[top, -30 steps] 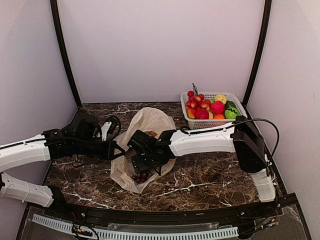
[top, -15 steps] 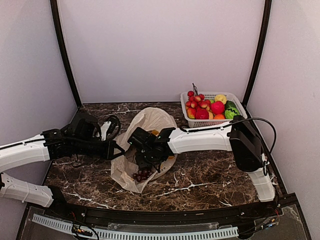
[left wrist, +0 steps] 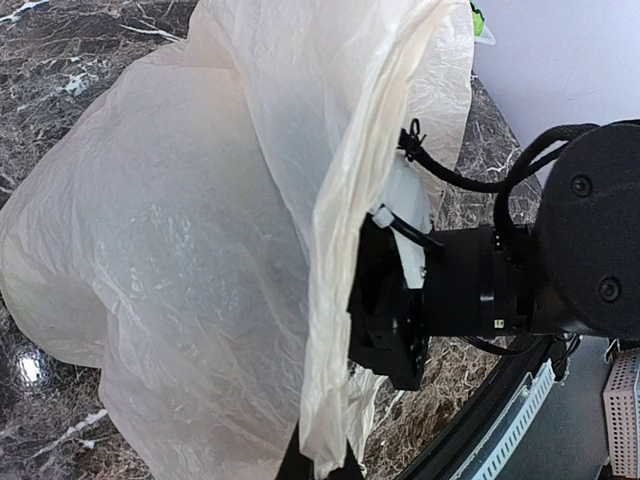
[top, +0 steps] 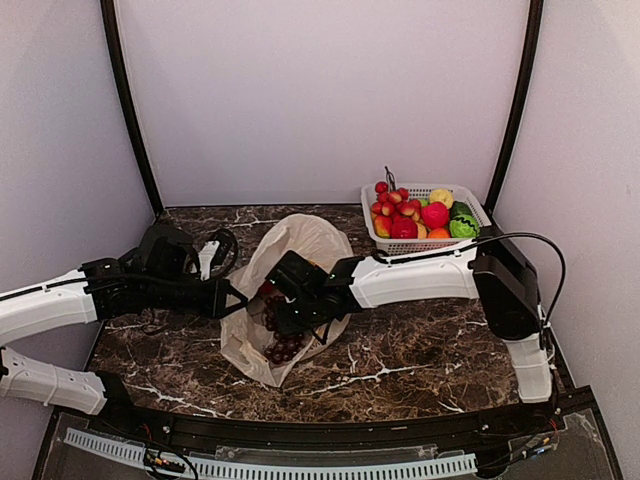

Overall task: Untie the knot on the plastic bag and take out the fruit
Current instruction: Pick up the fake fruit from the takeout bag.

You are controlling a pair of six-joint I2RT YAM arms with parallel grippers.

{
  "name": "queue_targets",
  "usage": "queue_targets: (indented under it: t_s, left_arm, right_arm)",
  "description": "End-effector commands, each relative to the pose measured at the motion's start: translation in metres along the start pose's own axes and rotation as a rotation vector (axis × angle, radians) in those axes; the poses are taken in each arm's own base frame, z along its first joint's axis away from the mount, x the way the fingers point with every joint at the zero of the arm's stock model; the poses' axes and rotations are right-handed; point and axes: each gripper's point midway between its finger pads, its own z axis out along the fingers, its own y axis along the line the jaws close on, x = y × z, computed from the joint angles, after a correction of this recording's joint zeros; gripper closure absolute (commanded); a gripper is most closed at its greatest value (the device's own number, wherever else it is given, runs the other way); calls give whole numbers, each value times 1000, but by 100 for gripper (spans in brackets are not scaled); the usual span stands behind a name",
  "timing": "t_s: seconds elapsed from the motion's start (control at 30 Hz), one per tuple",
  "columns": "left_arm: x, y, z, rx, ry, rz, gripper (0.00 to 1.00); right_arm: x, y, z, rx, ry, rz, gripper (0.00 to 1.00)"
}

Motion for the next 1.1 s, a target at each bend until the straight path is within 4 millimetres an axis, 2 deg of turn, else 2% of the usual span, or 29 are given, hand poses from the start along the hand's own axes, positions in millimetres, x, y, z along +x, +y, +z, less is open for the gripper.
queue_targets:
  t_s: [0.0,0.2,0.4,0.57,0.63,0.67,0.97,1.07]
  left_arm:
    - [3,4,-5,-18,-9,-3,99]
    - [-3,6,-9,-42,-27,7,99]
    - [-14,2,-14,-49,-50,22,99]
    - [-21,5,-17,-85,-56,43,99]
    - [-22,6,-16,-91,-54,41,99]
    - [-22,7,-15,-92,-54,35,99]
    - [-23,12,-10,-98,-45,1,99]
    - [-22,14,-9,-100,-40,2,99]
  right_arm:
    - [-37,32,-43,-185,-159,-42,89]
    - [-41,47,-69,-311,-235,-101,93]
    - [-36,57,-91,-423,-281,-122,94]
    - [-33,63,-114,-501,-314,-124,94]
    - [-35,65,-130,-529,-342,-124,94]
    - [-33,64,-132,-534,-346,-124,94]
    - [-46,50,-200,-575,-474,-80,94]
    - [-57,35,-219,-508,-519,-52,93]
